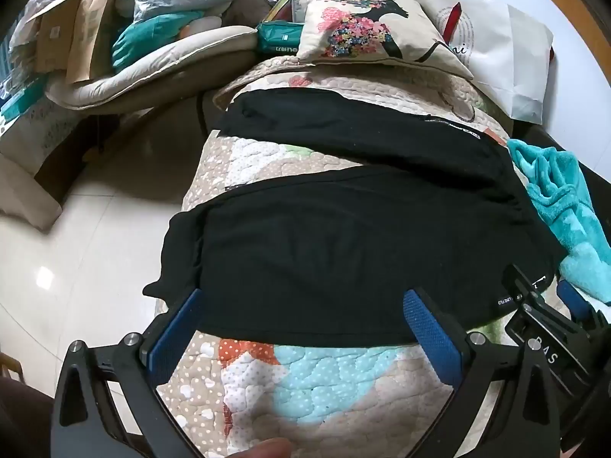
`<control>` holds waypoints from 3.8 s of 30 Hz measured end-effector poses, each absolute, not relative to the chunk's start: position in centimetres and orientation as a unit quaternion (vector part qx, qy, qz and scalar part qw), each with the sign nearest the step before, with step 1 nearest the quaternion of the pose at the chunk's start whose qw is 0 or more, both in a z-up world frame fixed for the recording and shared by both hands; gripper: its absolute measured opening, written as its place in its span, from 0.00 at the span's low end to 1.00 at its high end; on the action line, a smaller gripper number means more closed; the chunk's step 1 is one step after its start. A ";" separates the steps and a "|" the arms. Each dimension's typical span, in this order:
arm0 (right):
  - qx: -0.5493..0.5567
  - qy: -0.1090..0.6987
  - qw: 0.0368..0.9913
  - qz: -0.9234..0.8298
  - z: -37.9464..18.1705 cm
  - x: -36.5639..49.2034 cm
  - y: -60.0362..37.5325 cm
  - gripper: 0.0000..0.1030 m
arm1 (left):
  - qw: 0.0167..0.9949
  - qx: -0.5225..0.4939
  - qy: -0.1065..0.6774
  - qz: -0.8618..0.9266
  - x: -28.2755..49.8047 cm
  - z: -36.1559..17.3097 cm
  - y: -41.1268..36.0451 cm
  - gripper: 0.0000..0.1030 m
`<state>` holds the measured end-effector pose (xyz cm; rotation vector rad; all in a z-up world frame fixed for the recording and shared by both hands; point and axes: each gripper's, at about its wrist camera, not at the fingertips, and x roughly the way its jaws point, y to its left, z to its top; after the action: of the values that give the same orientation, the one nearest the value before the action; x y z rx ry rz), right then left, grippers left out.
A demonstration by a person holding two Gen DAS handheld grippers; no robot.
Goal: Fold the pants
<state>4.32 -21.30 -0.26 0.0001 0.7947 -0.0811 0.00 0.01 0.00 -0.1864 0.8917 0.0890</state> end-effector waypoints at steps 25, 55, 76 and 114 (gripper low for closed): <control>0.007 0.399 0.916 -0.045 -0.9 4.3 -21.4 1.00 | 0.858 -0.068 0.506 0.058 1.4 -6.1 -0.6 1.00; -0.026 0.357 0.934 0.003 1.9 2.6 -20.2 1.00 | 0.869 -0.065 0.491 0.015 -1.6 -5.2 -0.5 0.67; -0.051 0.391 0.908 0.139 14.0 11.1 -21.9 1.00 | 0.921 -0.059 0.385 -0.003 5.2 11.3 7.4 0.69; -0.152 0.529 0.785 0.286 -3.8 41.7 -19.3 0.73 | 0.866 0.020 0.482 -0.134 35.8 -4.3 9.6 0.42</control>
<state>41.70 -19.32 -3.84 -0.3269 1.1414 0.6161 35.81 9.55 -4.28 0.0418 1.0090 -0.2813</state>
